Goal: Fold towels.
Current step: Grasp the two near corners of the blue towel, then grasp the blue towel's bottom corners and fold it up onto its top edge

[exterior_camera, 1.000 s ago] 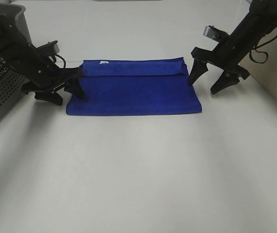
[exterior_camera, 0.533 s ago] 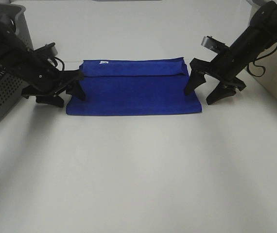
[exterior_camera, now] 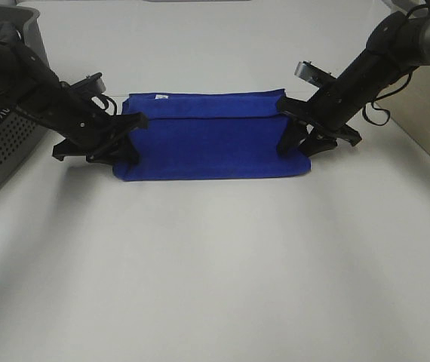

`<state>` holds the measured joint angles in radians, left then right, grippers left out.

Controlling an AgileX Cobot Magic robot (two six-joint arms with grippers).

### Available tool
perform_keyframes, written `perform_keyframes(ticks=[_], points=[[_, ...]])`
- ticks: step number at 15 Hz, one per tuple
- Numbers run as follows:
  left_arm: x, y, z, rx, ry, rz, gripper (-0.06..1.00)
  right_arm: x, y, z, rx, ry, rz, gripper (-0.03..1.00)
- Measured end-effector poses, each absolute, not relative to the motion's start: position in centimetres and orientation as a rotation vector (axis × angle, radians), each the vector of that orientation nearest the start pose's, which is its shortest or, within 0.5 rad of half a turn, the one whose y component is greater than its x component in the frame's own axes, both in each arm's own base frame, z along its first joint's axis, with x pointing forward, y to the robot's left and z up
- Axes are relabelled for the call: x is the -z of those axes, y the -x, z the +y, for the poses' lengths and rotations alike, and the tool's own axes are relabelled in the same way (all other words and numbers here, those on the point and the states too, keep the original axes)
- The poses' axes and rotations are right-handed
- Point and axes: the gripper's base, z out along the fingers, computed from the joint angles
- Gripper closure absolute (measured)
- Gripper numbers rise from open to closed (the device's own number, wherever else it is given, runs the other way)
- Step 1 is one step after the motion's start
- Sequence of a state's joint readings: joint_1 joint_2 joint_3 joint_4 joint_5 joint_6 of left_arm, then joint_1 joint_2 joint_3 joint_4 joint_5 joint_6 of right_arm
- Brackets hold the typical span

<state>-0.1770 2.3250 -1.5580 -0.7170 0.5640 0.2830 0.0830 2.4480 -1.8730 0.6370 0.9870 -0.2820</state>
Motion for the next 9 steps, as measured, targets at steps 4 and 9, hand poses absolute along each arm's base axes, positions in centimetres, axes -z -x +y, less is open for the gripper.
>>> perform_keyframes(ticks=[4,9], points=[[-8.3,-45.3,-11.4,0.649,0.129,2.748,0.93,-9.4,-48.3,8.1,-0.748,0.032,2.924,0.97],[-9.8,-42.2,-11.3,0.654,0.084,2.826,0.93,-10.4,-44.5,7.6,-0.731,0.025,2.999,0.97]])
